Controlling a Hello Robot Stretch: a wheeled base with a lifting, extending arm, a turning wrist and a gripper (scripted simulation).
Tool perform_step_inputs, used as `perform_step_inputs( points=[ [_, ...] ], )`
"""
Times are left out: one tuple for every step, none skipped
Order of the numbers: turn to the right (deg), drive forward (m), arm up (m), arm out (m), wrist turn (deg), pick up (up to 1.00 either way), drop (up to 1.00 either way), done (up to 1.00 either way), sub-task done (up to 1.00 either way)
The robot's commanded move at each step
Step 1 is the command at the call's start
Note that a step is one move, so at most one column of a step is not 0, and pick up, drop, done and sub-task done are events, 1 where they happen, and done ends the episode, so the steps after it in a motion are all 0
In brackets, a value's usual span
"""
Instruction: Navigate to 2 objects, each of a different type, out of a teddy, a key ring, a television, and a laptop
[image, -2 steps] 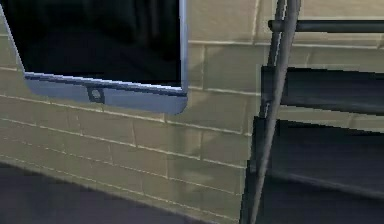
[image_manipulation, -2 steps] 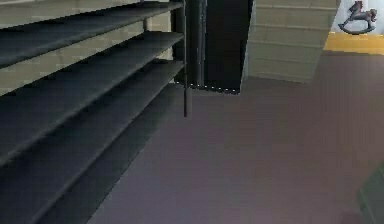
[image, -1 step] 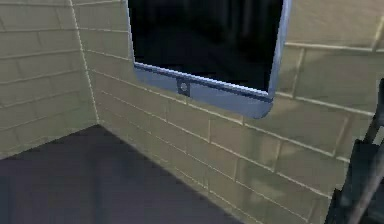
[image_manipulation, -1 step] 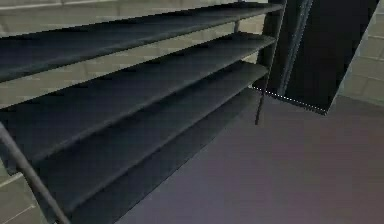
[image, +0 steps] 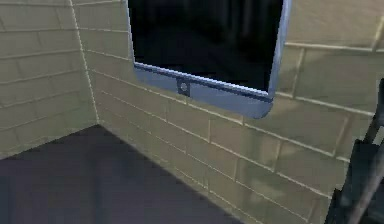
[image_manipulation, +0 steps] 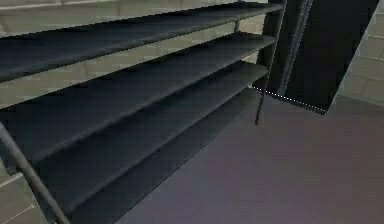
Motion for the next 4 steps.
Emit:
perform_step_inputs(
  points=[
    [45.0, 0.0, 0.0, 0.0, 0.0, 0.0, 0.0, 0.0, 0.0],
    [45.0, 0.0, 0.0, 0.0, 0.0, 0.0, 0.0, 0.0, 0.0],
    [45.0, 0.0, 0.0, 0.0, 0.0, 0.0, 0.0, 0.0, 0.0],
    [9.0, 0.0, 0.0, 0.0, 0.0, 0.0, 0.0, 0.0, 0.0]
  ],
)
